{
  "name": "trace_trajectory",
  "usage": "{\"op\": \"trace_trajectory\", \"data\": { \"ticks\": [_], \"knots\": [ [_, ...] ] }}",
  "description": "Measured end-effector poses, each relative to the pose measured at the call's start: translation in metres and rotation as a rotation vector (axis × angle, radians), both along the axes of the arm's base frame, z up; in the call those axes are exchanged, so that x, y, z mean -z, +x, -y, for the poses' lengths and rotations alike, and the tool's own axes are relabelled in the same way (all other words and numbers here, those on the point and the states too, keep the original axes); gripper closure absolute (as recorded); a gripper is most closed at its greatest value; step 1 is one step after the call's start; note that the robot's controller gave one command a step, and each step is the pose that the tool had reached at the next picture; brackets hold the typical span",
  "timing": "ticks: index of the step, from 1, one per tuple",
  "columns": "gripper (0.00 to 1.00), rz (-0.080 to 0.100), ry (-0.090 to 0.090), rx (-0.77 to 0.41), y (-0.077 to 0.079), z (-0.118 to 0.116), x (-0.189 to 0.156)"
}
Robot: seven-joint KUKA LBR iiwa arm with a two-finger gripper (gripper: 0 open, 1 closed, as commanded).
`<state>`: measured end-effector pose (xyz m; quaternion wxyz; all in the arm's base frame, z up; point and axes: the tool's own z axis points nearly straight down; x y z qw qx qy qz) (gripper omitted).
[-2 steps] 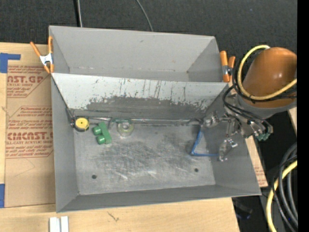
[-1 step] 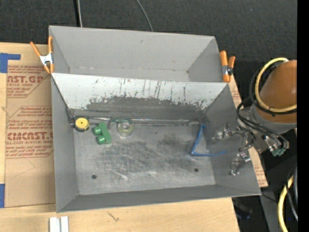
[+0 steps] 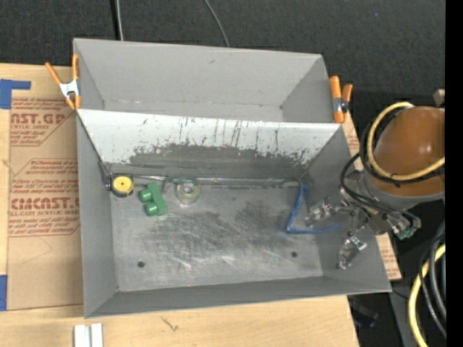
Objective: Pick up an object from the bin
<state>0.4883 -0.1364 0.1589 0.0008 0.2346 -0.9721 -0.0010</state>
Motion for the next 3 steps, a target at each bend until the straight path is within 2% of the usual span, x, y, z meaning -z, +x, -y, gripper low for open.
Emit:
{"op": "trace_trajectory", "data": {
  "ticks": [1, 2, 3],
  "knots": [
    [0.0, 0.002, 0.002, -0.06, 0.053, -0.002, 0.077],
    [1.0, 0.004, 0.0, -0.058, 0.053, -0.002, 0.073],
    [1.0, 0.014, -0.004, -0.111, 0.062, 0.006, -0.1]
  ]
}}
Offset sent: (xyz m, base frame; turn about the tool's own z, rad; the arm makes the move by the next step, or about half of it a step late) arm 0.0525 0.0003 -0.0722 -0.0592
